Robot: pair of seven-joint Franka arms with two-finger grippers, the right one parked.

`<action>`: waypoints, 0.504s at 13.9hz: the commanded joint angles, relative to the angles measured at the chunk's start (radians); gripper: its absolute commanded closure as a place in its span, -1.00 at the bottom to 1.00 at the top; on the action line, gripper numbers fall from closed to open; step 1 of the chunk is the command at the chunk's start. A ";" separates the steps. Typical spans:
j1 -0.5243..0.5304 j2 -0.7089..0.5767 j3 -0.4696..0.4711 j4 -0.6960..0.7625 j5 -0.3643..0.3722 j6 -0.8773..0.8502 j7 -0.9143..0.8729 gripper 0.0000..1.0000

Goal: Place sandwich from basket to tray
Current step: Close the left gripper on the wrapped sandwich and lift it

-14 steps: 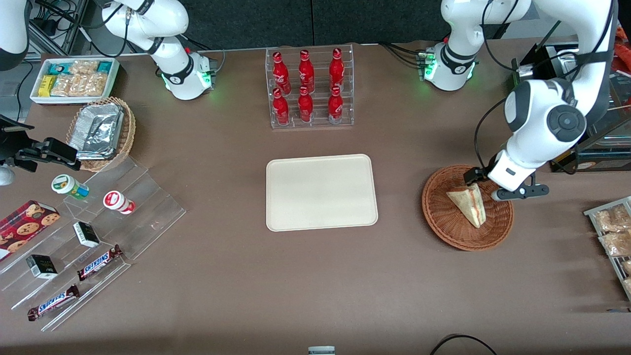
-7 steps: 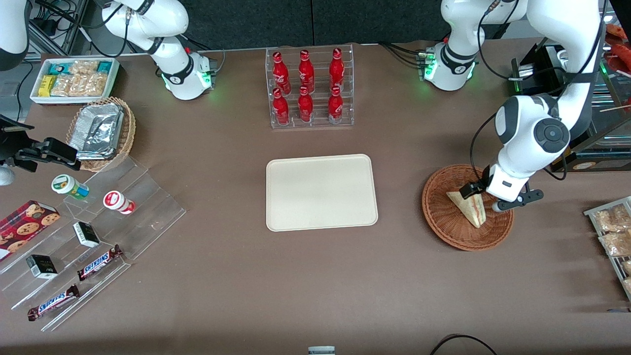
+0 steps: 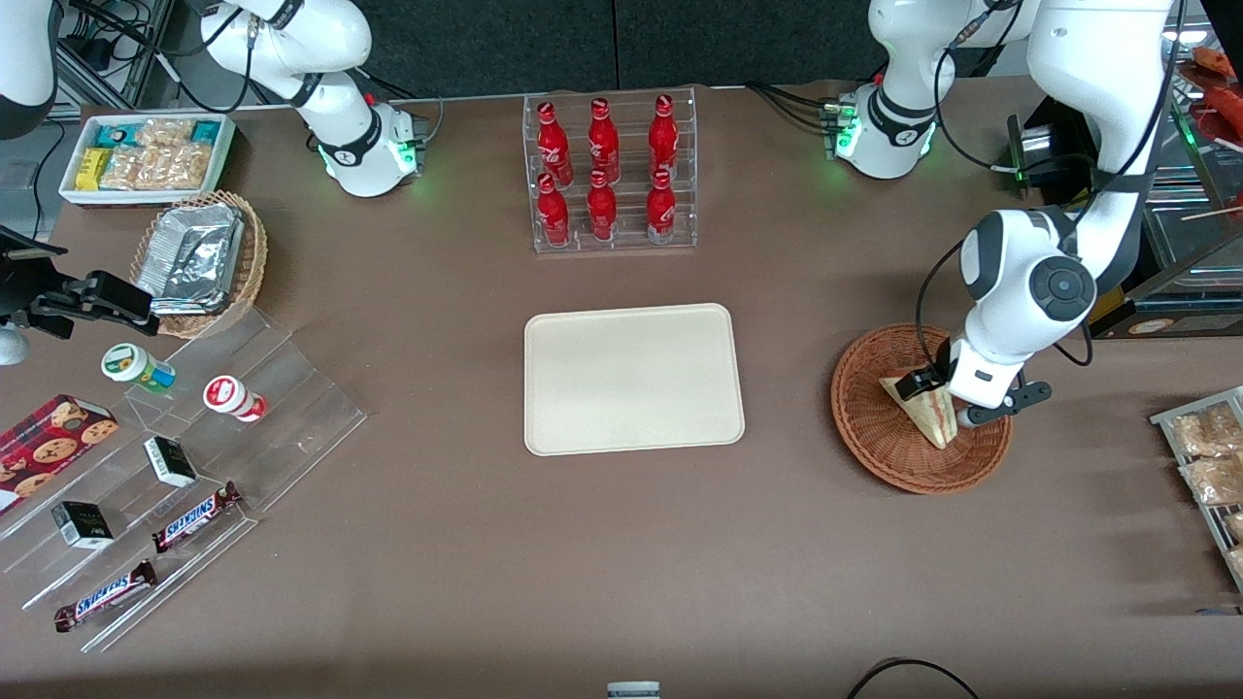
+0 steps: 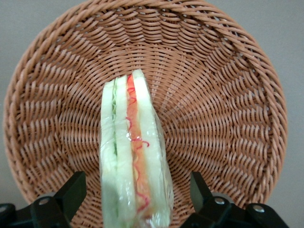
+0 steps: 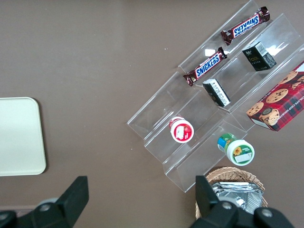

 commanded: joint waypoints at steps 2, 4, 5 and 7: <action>-0.006 0.000 0.007 -0.018 -0.001 0.032 -0.024 0.69; -0.004 -0.006 0.009 -0.018 -0.001 0.026 -0.025 1.00; -0.001 -0.012 0.010 -0.017 -0.001 0.019 -0.024 1.00; -0.001 -0.024 0.010 -0.006 0.002 -0.013 -0.022 1.00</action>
